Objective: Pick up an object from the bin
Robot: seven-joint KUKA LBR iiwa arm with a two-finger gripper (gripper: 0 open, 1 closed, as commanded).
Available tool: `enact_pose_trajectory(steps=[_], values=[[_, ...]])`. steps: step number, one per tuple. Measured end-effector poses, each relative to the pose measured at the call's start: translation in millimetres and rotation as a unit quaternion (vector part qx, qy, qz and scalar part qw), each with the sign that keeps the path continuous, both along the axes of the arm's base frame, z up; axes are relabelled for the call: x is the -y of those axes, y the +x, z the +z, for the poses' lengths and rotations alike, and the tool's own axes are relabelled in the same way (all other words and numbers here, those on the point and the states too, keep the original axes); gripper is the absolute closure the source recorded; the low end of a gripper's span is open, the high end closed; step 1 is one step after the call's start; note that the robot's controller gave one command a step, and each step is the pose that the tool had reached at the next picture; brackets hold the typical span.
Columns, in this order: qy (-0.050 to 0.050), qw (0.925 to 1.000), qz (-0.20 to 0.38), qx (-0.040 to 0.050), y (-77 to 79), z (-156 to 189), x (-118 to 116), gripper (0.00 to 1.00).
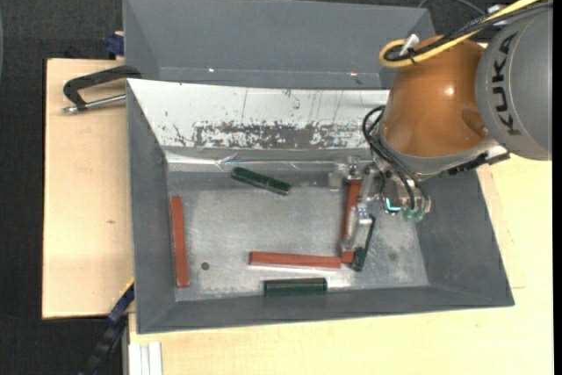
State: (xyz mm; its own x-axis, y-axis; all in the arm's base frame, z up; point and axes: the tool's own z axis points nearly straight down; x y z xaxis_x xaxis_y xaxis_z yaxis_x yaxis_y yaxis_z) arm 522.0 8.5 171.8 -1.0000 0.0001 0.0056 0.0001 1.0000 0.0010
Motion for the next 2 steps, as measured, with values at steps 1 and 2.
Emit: enact_pose_trajectory(steps=[1, 2], values=[[0.0, 1.0, 0.0, 0.0034, 1.2, 4, 0, 0.0], [0.0, 0.9997, -0.023, 0.0069, -9.0, -45, -13, 0.0]])
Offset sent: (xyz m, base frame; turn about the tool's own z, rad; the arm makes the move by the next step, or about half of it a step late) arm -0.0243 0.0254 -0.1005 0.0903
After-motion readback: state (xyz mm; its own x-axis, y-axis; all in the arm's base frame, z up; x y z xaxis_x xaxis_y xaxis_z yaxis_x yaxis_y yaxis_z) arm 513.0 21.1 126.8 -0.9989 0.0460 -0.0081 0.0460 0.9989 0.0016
